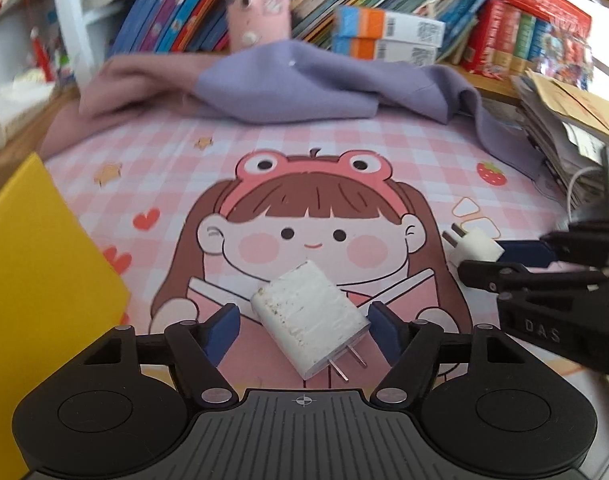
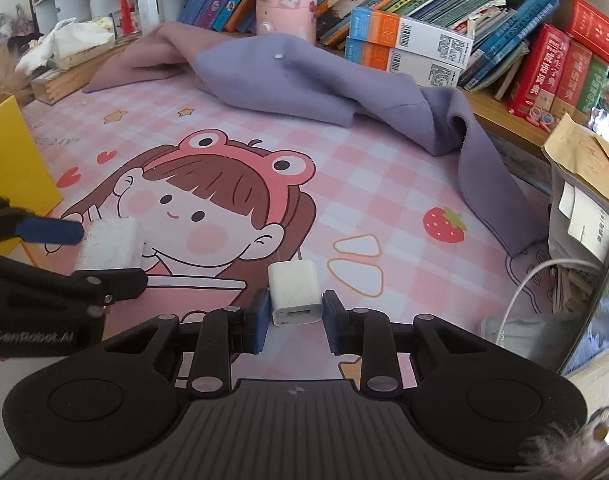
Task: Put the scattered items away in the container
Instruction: 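Grasp the large white charger with the left gripper, then grasp the small white charger with the right gripper while left holds charger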
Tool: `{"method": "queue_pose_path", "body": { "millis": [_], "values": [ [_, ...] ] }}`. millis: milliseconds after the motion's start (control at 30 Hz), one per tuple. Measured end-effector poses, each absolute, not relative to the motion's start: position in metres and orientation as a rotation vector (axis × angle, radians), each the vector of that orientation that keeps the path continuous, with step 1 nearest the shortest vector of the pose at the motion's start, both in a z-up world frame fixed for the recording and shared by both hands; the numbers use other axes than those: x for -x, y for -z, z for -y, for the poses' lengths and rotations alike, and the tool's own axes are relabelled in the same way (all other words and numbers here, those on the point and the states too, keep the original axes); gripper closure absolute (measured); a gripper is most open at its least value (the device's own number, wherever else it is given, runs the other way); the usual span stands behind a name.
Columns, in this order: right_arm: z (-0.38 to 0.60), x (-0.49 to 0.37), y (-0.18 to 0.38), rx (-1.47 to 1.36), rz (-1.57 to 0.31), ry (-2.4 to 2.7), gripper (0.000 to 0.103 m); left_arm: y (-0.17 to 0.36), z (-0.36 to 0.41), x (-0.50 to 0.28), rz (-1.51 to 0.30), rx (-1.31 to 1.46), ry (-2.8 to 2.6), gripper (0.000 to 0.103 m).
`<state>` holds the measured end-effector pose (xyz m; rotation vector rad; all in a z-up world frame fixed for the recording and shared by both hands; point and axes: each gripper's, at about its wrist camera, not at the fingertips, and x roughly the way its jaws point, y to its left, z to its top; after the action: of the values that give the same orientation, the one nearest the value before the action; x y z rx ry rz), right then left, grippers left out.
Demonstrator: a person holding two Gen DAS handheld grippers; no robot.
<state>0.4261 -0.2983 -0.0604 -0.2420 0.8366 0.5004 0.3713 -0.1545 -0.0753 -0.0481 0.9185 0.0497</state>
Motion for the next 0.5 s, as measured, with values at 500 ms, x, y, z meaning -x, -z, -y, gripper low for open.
{"method": "queue_pose_path", "body": {
  "millis": [500],
  "values": [
    [0.2885, -0.4343, 0.065, 0.24, -0.832, -0.486, 0.061, 0.0795, 0.1589, -0.3793, -0.92, 0.069, -0.104, 0.037]
  ]
}}
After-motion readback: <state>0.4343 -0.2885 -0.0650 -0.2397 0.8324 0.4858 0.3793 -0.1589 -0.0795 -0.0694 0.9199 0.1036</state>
